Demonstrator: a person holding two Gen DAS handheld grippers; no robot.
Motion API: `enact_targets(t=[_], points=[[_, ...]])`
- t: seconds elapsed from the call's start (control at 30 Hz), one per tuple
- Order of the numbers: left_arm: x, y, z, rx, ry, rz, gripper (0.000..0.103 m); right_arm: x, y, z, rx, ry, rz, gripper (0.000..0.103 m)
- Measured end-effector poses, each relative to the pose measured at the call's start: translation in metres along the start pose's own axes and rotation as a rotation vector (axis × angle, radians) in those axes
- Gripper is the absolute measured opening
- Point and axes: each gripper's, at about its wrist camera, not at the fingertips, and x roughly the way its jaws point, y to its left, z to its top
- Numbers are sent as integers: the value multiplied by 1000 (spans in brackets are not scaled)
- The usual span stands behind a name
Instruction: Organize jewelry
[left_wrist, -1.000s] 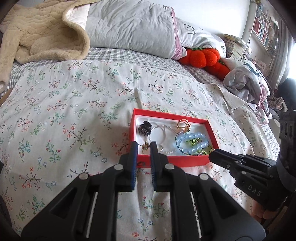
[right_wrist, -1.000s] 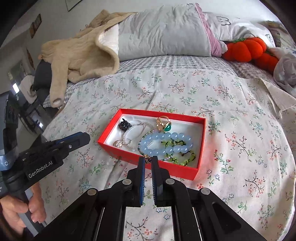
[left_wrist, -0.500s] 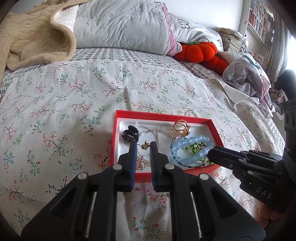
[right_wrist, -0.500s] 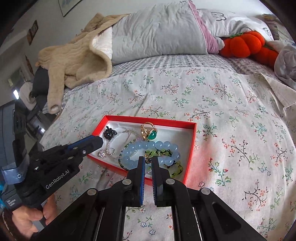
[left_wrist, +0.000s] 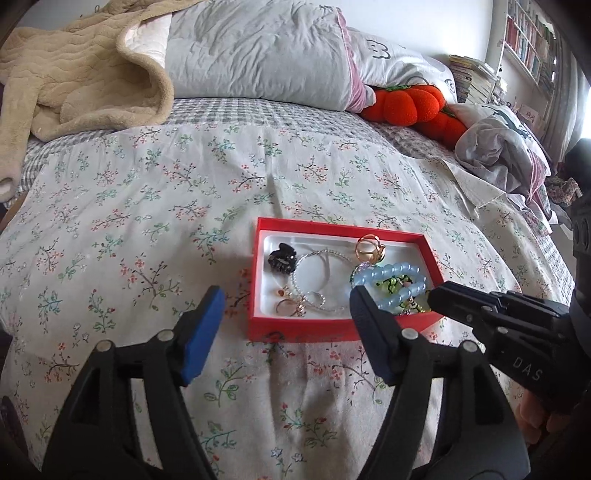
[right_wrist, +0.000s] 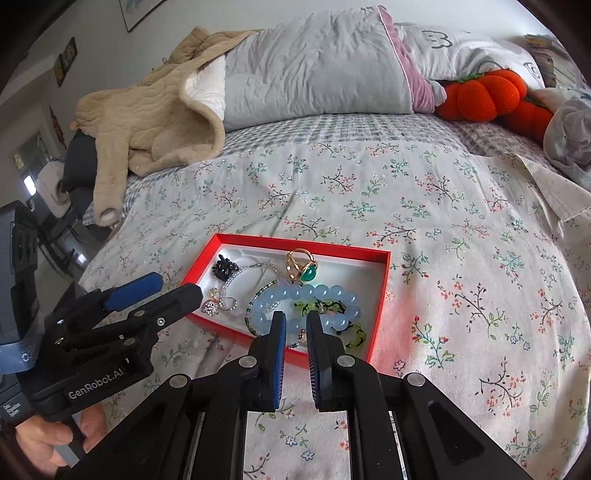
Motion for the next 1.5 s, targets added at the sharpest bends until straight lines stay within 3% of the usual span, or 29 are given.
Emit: enact_targets(t=[0.27,0.33,0.37,0.43,0.53,0.67,0.77,1.1,1.5], points=[[-17,20,-25,-64,108,107,85,-26,8,-20,10,43,-48,23],[-22,20,-31,-55,122,130,89,-33,10,-24,16,44,-53,34],[-26,19,-34,-51,126,137,91,-36,10,-27,23,39,-55,53],[-32,17,-40,-44,133,151,98,-45,10,-31,38,21,-69,68],[-40,14,-48,-32,148,161,102,-53,10,-36,51,23,-93,69],[-44,14,-58,-32,196,173,102,-61,12,-46,54,28,-152,90],[-47,15,-67,-47,225,181,102,-64,19,-55,14,30,-195,99],[-58,16,-82,-47,222,226,102,-66,29,-81,-15,77,-222,101],[-57,11,-87,-38,214,231,102,-56,21,-84,23,105,-242,101]])
